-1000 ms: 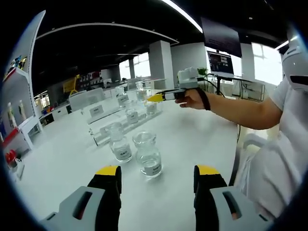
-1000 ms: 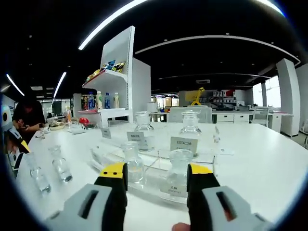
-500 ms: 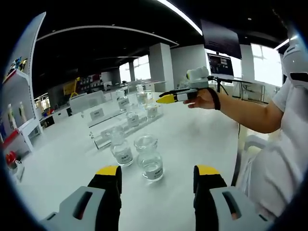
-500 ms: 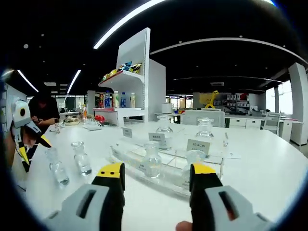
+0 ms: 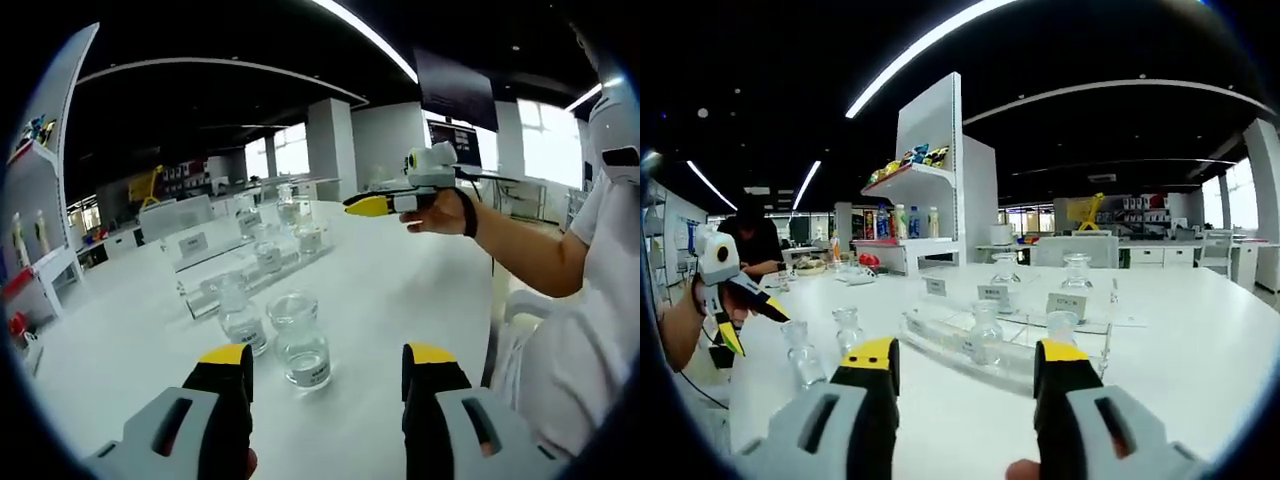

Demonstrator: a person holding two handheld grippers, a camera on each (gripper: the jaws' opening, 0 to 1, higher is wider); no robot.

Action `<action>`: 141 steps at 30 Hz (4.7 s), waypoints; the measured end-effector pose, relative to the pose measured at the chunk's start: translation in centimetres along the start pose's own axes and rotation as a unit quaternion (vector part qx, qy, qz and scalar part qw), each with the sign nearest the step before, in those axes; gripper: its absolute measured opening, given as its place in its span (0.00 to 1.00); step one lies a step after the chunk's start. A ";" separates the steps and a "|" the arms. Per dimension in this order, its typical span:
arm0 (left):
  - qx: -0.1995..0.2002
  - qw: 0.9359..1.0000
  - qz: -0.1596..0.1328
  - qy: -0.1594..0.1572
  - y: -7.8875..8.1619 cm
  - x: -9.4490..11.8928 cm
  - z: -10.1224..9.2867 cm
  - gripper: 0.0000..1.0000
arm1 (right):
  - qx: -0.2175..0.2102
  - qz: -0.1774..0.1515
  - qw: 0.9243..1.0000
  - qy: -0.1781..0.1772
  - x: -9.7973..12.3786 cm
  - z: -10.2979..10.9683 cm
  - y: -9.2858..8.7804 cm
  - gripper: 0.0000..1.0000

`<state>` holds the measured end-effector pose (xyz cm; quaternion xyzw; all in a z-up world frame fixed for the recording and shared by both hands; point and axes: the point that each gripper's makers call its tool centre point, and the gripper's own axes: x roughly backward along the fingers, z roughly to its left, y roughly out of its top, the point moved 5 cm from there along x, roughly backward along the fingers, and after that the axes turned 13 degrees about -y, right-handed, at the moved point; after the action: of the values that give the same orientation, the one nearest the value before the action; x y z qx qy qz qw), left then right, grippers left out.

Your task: Identify the label on the chemical reagent bottle, grasp the chemical reagent bottle, and place it in the designated position on the reagent rack

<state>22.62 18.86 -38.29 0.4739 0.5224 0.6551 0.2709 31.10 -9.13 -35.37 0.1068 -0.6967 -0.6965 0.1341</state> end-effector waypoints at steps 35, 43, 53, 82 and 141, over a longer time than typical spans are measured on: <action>-0.007 1.000 0.019 0.012 -0.3 -0.5 0.3 0.42 | 0.028 -0.009 1.000 -0.002 6.9 -2.5 0.5 0.54; 0.024 0.999 0.000 0.043 -0.4 -0.1 1.2 0.43 | 0.036 -0.006 0.999 0.013 8.9 -2.2 0.8 0.53; 0.033 0.998 -0.013 0.045 -0.2 0.2 1.2 0.53 | 0.022 -0.015 1.000 0.013 11.2 -2.8 1.2 0.50; 0.029 0.998 -0.005 0.062 -0.3 0.9 1.7 0.51 | 0.039 0.007 0.999 0.028 14.0 -2.2 0.1 0.48; 0.040 0.994 -0.097 0.039 -0.9 -2.8 4.2 0.52 | 0.050 0.040 0.998 0.027 15.0 -2.6 -2.4 0.43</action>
<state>27.39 18.52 -40.06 0.4058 0.6014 0.6225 0.2933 17.74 -16.60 -37.21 0.1048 -0.7304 -0.6519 0.1751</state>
